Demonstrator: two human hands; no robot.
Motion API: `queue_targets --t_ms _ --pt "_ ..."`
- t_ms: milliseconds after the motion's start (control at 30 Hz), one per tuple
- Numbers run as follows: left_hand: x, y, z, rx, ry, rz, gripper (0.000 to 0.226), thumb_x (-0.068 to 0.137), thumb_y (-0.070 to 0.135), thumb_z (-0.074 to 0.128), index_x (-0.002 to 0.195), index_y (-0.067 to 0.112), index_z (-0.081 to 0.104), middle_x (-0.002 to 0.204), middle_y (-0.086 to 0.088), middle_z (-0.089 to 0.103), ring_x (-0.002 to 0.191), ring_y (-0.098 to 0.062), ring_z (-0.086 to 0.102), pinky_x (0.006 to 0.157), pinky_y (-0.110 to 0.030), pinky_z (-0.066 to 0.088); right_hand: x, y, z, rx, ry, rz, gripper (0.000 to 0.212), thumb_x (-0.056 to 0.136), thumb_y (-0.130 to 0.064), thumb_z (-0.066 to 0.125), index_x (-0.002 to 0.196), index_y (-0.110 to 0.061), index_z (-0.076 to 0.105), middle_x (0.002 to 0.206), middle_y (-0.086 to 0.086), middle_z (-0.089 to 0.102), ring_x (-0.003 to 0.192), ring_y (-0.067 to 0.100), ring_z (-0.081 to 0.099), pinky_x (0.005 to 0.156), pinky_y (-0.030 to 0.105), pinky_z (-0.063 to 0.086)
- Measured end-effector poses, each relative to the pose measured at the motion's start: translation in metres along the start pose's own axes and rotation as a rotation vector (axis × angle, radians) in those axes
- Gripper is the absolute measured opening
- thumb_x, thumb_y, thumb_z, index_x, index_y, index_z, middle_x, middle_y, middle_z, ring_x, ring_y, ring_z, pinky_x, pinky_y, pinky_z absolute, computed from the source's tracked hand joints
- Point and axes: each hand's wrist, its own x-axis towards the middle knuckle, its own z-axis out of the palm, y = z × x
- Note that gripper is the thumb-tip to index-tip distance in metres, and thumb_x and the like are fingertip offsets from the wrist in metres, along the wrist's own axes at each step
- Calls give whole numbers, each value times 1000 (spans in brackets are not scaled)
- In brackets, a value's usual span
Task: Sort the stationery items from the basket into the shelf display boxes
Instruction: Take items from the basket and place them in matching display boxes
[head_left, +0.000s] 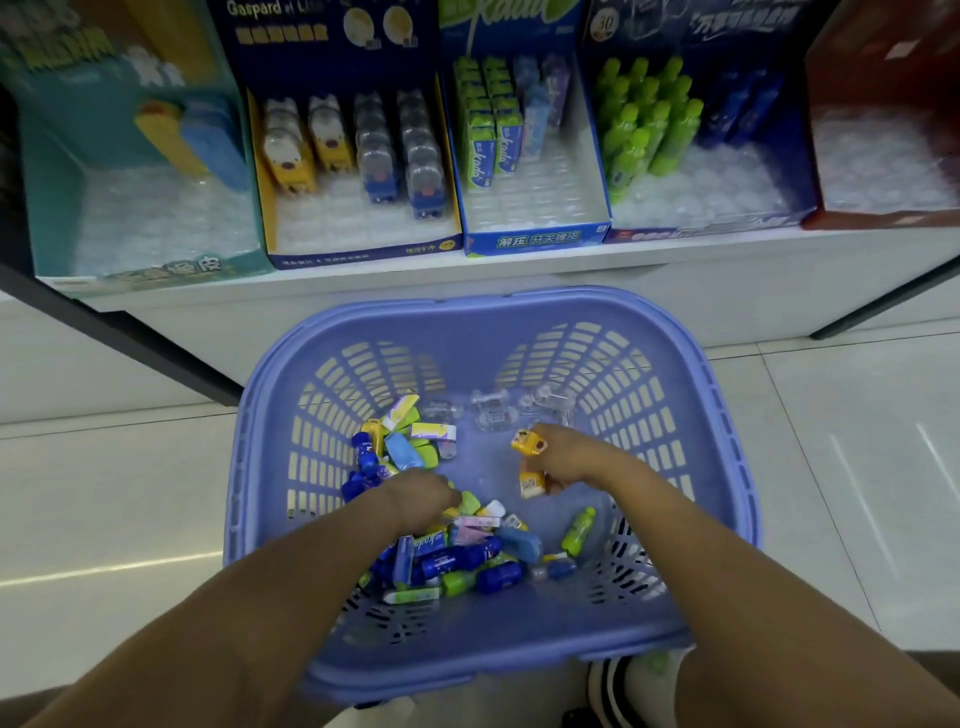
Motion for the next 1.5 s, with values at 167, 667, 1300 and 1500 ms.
queue_targets --t_ms 167,667,1300,1500 --pt "-5 -3 -4 -50 6 30 38 84 0 56 122 5 52 114 -21 54 98 -35 54 73 -38 43 -23 -3 -12 408 9 -45 13 96 -11 52 107 -9 45 77 11 52 61 19 50 57 28 46" --pt "-15 11 -37 -1096 458 -341 19 83 30 72 77 23 56 80 -4 61 77 -20 58 66 -29 44 -66 -5 -28 685 208 -264 23 93 -15 57 114 -9 50 86 7 59 74 22 55 61 27 49" --pt "-123 49 -131 -2757 973 286 21 79 26 65 73 10 78 94 -16 73 91 -29 71 72 -41 57 -106 -111 -43 527 645 -668 24 95 -16 54 118 -14 60 80 -1 56 52 -5 53 56 9 43" --pt "-167 10 -120 -2699 1312 226 18 93 24 56 88 10 65 92 -15 69 88 -27 68 76 -37 56 -110 -172 -61 487 743 -799 20 81 -11 72 95 -15 58 77 6 59 59 9 59 57 20 49"
